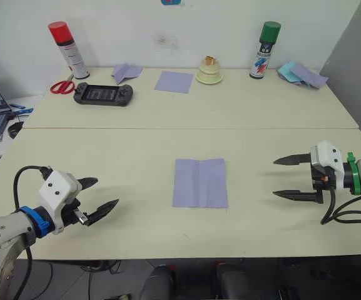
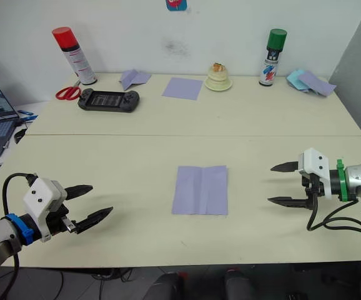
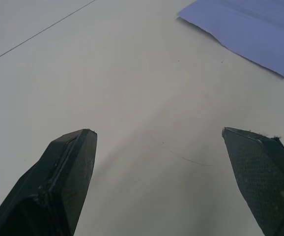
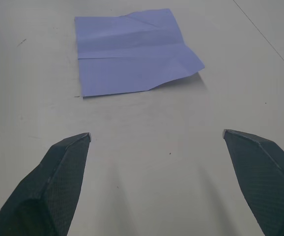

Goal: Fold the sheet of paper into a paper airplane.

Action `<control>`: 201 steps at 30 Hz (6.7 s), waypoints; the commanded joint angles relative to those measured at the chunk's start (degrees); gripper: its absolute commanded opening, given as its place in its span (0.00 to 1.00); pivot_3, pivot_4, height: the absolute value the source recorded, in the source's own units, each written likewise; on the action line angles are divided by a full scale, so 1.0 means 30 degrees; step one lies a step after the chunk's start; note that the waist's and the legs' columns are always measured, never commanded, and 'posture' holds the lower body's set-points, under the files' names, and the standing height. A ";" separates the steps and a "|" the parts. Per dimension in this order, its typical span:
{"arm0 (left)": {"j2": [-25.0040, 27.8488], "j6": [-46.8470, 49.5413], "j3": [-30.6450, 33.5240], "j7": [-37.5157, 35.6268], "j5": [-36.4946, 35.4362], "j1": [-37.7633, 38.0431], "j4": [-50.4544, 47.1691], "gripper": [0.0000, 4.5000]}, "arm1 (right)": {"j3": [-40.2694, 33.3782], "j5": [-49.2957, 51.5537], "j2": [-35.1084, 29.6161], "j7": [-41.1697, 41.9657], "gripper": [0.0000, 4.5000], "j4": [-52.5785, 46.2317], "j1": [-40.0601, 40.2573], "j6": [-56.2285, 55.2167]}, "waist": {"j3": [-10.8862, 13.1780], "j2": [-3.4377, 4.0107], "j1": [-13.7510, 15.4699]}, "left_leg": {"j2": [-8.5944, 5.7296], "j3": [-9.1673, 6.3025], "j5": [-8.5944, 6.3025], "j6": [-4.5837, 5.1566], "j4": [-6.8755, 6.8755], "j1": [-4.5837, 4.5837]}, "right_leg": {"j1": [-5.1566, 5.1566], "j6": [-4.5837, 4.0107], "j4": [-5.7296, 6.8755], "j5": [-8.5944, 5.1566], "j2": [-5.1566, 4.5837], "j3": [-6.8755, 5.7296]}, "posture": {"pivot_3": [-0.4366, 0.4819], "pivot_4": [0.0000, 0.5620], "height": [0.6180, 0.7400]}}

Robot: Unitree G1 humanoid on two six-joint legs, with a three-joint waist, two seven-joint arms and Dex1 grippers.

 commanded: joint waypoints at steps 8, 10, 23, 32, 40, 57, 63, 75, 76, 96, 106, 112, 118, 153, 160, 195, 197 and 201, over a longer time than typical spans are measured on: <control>0.0426 -0.0758 -0.0261 -0.0051 0.0601 -0.0243 -0.0152 0.99 | -0.0406 0.0041 -0.0170 0.0024 1.00 -0.0224 -0.0160 -0.0356 | 0.0000 0.0000 -0.0001 | 0.0000 0.0001 0.0000 0.0000 0.0000 0.0000 | 0.0000 0.0000 0.0000 0.0000 0.0000 0.0000 | 0.48 0.27 1.00; 0.0450 -0.0716 -0.0315 -0.0014 0.0622 -0.0309 -0.0164 0.99 | -0.0408 0.0046 -0.0193 0.0016 1.00 -0.0226 -0.0149 -0.0303 | 0.0000 0.0000 -0.0001 | 0.0000 0.0000 0.0000 0.0000 0.0001 0.0000 | 0.0000 0.0000 0.0000 0.0000 0.0000 -0.0001 | 0.48 0.27 1.00; 0.0592 -0.0223 -0.0306 0.0007 0.0472 -0.0655 -0.0241 0.99 | -0.0499 0.0166 -0.0225 0.0008 1.00 -0.0329 0.0008 -0.0147 | 0.0000 0.0001 -0.0001 | 0.0000 -0.0002 0.0000 0.0000 0.0001 0.0000 | 0.0000 0.0000 0.0002 0.0000 0.0000 -0.0004 | 0.48 0.27 1.00; 0.0873 0.1100 -0.0875 -0.0206 -0.0519 -0.1977 -0.0803 0.99 | -0.0531 0.0283 -0.0063 -0.0289 1.00 -0.0846 0.0381 0.0075 | 0.0000 0.0000 -0.0001 | 0.0001 -0.0001 0.0000 0.0000 0.0002 0.0000 | 0.0001 0.0000 0.0003 0.0000 0.0000 -0.0005 | 0.48 0.27 1.00; 0.0497 0.2771 -0.3912 -0.0210 -0.2069 -0.4949 -0.1902 0.72 | -0.0554 0.1063 0.0318 -0.0927 1.00 -0.2109 0.0030 0.1584 | 0.0000 0.0000 0.0004 | -0.0003 -0.0002 0.0001 -0.0001 0.0013 -0.0001 | 0.0006 0.0002 0.0012 0.0001 0.0001 -0.0002 | 0.48 0.27 1.00; -0.4756 0.0368 -1.2583 0.1056 0.2910 -1.1958 0.5670 0.00 | 0.0627 0.1183 0.1301 -0.3081 1.00 -0.5285 0.0176 0.4179 | -0.0001 -0.0001 0.0028 | -0.0017 -0.0030 0.0004 -0.0001 0.0031 -0.0042 | -0.0016 0.0003 0.0036 0.0002 0.0004 -0.0032 | 0.48 0.27 1.00; -0.6552 -0.0138 -1.3604 0.1084 0.3893 -1.3103 0.8120 0.00 | 0.1979 0.0151 0.1855 -0.3913 1.00 -0.4639 -0.0944 0.4844 | -0.0001 -0.0001 0.0013 | -0.0025 -0.0041 0.0006 -0.0004 0.0061 -0.0073 | -0.0031 0.0008 0.0042 0.0005 0.0001 -0.0039 | 0.48 0.27 1.00; -0.6101 -0.0442 -1.4198 0.1041 0.5474 -1.2687 1.0277 0.00 | 0.4637 -0.4037 0.3418 -0.5840 0.79 -0.0712 -0.3469 0.3596 | -0.0007 0.0005 -0.0054 | -0.0027 -0.0044 0.0024 -0.0021 0.0071 -0.0022 | -0.0033 0.0008 0.0132 0.0005 0.0003 -0.0032 | 0.48 0.27 1.00; -0.6138 -0.0448 -1.4278 0.1007 0.5506 -1.2689 1.0303 0.00 | 0.4993 -0.4438 0.3637 -0.5927 0.70 -0.0254 -0.3741 0.3475 | -0.0007 0.0005 -0.0077 | -0.0027 -0.0038 0.0029 -0.0023 0.0069 0.0001 | -0.0030 0.0009 0.0157 0.0004 0.0004 -0.0026 | 0.48 0.27 1.00; -0.6516 -0.0228 -1.4547 0.0842 0.5851 -1.2801 1.0637 0.00 | 0.7389 -0.7020 0.7904 -0.4589 0.01 0.5558 -0.6979 0.0561 | -0.0029 0.0015 -0.0114 | -0.0027 -0.0045 0.0105 -0.0045 0.0061 0.0132 | 0.0003 0.0002 0.0321 0.0008 0.0015 -0.0025 | 0.48 0.27 1.00; -0.6568 -0.0229 -1.4241 0.1104 0.5807 -1.2694 1.0907 0.00 | 0.6313 -0.3287 0.9266 -0.2964 0.01 0.1495 -0.6959 0.5007 | -0.0032 0.0021 -0.0086 | -0.0028 -0.0085 0.0105 -0.0045 0.0052 0.0117 | -0.0002 0.0002 0.0317 0.0008 0.0015 -0.0046 | 0.48 0.27 1.00; -0.6402 -0.0004 -1.3583 0.1189 0.5474 -1.2856 1.0873 0.00 | 0.6987 -0.3378 1.0500 -0.3797 0.01 0.0922 -0.6659 0.5683 | -0.0032 0.0021 -0.0091 | -0.0035 -0.0088 0.0108 -0.0050 0.0054 0.0116 | 0.0000 0.0002 0.0317 0.0008 0.0013 -0.0048 | 0.48 0.27 1.00; -0.5930 0.0659 -1.2299 0.1200 0.4661 -1.2482 0.9996 0.00 | 0.8039 -0.4728 1.1704 -0.5054 0.01 0.2415 -0.6712 0.4471 | -0.0031 0.0022 -0.0208 | -0.0011 -0.0102 0.0109 -0.0050 0.0040 0.0121 | -0.0017 0.0001 0.0324 0.0008 0.0040 -0.0058 | 0.48 0.27 1.00; -0.5940 -0.2995 -1.2477 0.0006 0.4544 -1.2062 1.0711 0.00 | 0.8023 -0.6595 1.1386 -0.5925 0.01 0.4049 -0.6112 -0.0169 | -0.0012 0.0011 -0.0203 | -0.0035 -0.0098 0.0114 -0.0062 0.0008 0.0035 | -0.0087 -0.0006 0.0278 0.0009 0.0014 -0.0058 | 0.48 0.27 1.00; -0.5590 -0.2664 -1.2900 -0.0405 0.5098 -1.1454 1.0966 0.00 | 0.7078 -0.6559 1.3151 -0.7738 0.01 0.6605 -0.6758 -0.1236 | -0.0014 0.0012 -0.0246 | -0.0028 -0.0098 0.0115 -0.0062 0.0007 0.0057 | -0.0074 -0.0006 0.0292 0.0009 0.0018 -0.0058 | 0.48 0.27 1.00; -0.5545 -0.1019 -1.2163 -0.0185 0.4556 -1.1259 1.1306 0.00 | 0.7069 -0.6809 1.4674 -0.7496 0.01 0.9626 -0.6488 -0.3424 | -0.0047 0.0095 -0.0522 | -0.0030 -0.0104 0.0118 -0.0049 -0.0054 0.0426 | 0.0294 0.0035 0.0247 -0.0020 0.0025 -0.0033 | 0.48 0.27 1.00; -0.5499 -0.0969 -1.2160 -0.0244 0.4541 -1.1213 1.1254 0.00 | 0.7659 -0.7382 1.4621 -0.7506 0.01 0.9663 -0.6275 -0.2970 | -0.0048 0.0096 -0.0524 | -0.0030 -0.0107 0.0118 -0.0049 -0.0053 0.0427 | 0.0293 0.0059 0.0248 -0.0034 0.0026 -0.0036 | 0.48 0.27 1.00; -0.5406 -0.0862 -1.2075 -0.0339 0.4540 -1.1006 1.1109 0.00 | 0.8402 -0.8046 1.4366 -0.7252 0.01 0.9530 -0.5868 -0.1438 | -0.0050 0.0097 -0.0521 | -0.0029 -0.0105 0.0118 -0.0049 -0.0056 0.0434 | 0.0299 0.0066 0.0240 -0.0037 0.0026 -0.0033 | 0.48 0.27 1.00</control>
